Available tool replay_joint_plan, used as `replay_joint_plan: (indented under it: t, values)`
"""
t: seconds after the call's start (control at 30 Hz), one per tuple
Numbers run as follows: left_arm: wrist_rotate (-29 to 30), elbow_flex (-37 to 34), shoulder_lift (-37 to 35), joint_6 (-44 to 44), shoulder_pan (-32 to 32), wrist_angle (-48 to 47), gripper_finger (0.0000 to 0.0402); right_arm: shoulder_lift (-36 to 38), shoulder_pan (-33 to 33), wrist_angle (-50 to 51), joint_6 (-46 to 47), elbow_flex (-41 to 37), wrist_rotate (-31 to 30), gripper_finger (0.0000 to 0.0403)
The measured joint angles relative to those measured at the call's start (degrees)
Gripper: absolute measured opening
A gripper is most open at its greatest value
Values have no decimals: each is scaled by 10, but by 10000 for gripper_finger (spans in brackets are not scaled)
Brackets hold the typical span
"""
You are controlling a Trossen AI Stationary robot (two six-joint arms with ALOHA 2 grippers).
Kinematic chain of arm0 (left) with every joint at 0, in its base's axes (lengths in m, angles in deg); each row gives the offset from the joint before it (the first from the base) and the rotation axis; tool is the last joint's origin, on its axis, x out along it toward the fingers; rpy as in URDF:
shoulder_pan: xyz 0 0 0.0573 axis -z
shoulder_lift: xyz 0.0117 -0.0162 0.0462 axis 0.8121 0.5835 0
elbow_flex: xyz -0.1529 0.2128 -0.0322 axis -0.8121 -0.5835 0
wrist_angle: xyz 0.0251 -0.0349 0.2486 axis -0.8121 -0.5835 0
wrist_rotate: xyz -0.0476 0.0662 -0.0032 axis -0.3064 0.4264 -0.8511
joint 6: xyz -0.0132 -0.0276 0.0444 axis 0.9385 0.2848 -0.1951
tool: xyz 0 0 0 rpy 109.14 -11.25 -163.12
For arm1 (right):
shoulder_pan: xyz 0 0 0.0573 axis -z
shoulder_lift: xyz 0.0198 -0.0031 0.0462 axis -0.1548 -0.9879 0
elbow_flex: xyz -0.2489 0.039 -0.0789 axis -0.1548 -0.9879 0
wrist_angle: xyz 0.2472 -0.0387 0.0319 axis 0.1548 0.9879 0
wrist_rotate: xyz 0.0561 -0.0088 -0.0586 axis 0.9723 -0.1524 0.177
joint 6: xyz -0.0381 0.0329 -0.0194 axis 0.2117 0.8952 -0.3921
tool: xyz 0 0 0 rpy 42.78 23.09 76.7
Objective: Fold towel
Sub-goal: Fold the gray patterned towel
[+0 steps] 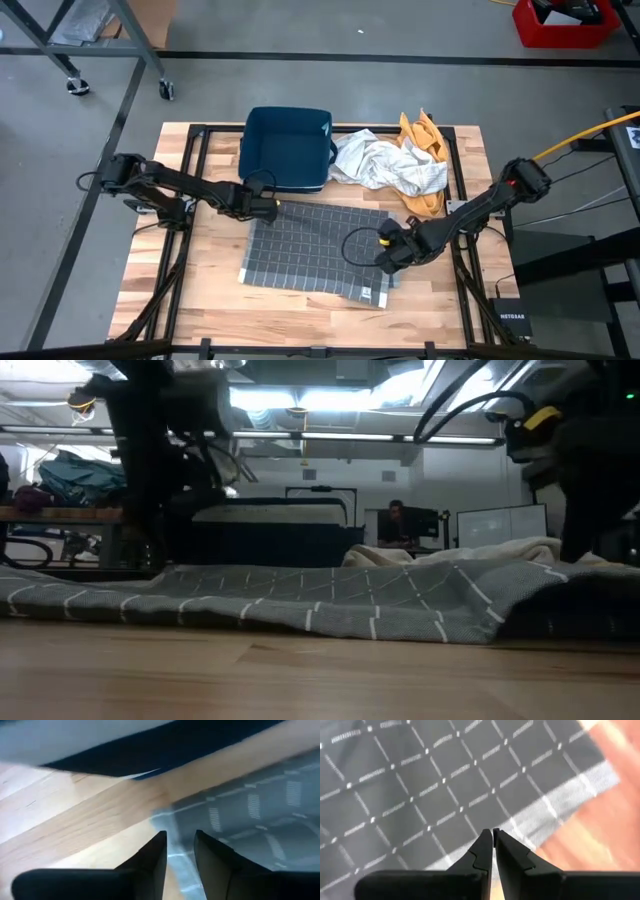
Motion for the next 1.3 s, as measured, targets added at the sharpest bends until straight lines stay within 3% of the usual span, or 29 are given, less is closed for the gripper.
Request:
replay_joint_plan:
  t: [0.47, 0.7, 0.93, 1.1, 1.3]
  values:
    - [-6, 1, -77, -63, 64, 124, 70, 2, 0, 2, -9, 0, 6, 26]
    - [-29, 1, -75, -195, 93, 215, 70, 2, 2, 1, -37, 0, -2, 26]
    - [-28, 1, -75, -251, 104, 226, 70, 2, 48, 33, -17, 0, 88, 30]
    - [-28, 1, -74, -253, 104, 226, 70, 2, 88, 35, -20, 0, 130, 81]
    - [-28, 1, -74, -258, 104, 226, 70, 2, 128, 35, -21, 0, 130, 164]
